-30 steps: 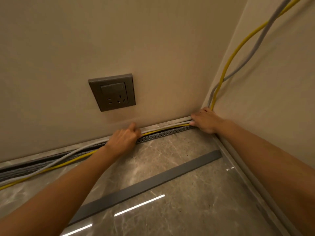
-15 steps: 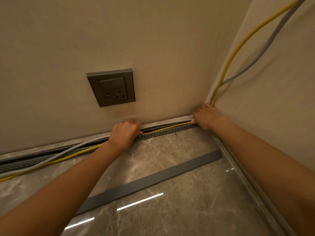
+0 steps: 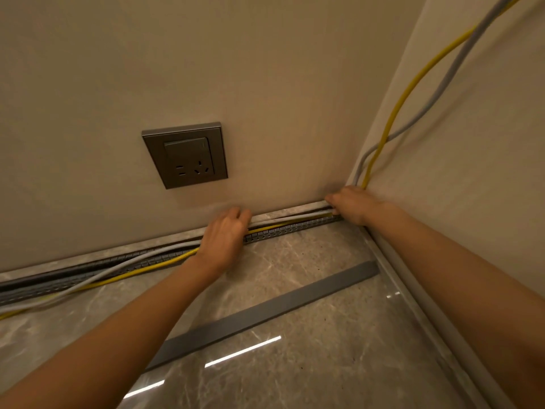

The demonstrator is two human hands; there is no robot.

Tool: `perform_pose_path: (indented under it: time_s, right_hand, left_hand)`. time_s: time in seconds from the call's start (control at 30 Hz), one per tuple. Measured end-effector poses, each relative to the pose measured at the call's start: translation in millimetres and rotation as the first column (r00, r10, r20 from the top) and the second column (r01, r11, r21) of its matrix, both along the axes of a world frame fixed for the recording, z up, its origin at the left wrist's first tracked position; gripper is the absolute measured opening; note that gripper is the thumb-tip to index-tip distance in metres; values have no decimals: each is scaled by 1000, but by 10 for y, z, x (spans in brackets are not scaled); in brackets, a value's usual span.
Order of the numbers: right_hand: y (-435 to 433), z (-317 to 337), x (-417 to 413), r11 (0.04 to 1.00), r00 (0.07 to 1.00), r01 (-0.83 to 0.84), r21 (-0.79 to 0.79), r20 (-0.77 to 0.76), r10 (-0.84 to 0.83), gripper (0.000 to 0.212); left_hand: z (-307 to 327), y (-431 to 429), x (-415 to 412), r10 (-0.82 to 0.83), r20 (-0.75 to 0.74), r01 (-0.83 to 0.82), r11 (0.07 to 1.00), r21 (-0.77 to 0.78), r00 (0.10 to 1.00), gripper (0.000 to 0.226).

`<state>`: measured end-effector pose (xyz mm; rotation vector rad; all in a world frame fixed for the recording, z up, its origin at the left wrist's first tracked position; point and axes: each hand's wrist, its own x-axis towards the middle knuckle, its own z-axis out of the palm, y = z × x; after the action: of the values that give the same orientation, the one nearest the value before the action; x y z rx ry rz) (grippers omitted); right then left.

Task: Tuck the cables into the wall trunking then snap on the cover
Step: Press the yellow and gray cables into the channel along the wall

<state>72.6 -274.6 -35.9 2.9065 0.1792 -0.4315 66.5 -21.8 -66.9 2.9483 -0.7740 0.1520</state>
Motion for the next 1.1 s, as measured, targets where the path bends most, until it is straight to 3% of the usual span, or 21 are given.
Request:
perform_pose_path:
  time_s: [0.13, 0.3, 0.5, 0.63, 0.7, 0.8, 0.93, 1.0, 1.1]
  right_hand:
    - [0, 5, -31, 1000, 999, 9, 5, 47, -9, 25]
    - [9, -86, -77, 999, 969, 26, -33, 246, -18, 26]
    - [24, -163, -73, 984, 947, 155, 84, 271, -172, 24]
    - [-34, -150, -130, 977, 967, 176, 124, 165, -195, 28]
    - [-63, -152, -184, 990, 980, 127, 61, 145, -135, 26]
    - [-85, -187, -245, 994, 969, -17, -110, 241, 43, 18]
    - [-133, -320, -278, 980, 964, -21, -200, 255, 73, 21]
    - [-89, -307, -337, 983, 956, -37, -180, 279, 87, 19]
    - [-58, -306, -367, 983, 916, -79, -169, 377, 138, 13]
  left_hand:
    - [-83, 5, -11, -180, 132, 171, 982, 81, 975, 41]
    - [-120, 18, 10, -276, 125, 248, 948, 200, 953, 34]
    - [-102, -42, -26, -330, 178, 270, 917, 295, 927, 22]
    - [-125, -53, -49, -281, 122, 247, 939, 239, 952, 34]
    - [-129, -64, -46, -251, 115, 225, 953, 203, 961, 38]
    - [-129, -77, -60, -217, 97, 194, 960, 203, 971, 39]
    - [-157, -97, 13, -198, 68, 182, 964, 192, 978, 39]
    - [-135, -94, 17, -138, 68, 123, 973, 196, 988, 34]
    - [-83, -109, -12, -87, -59, 93, 990, 102, 994, 10]
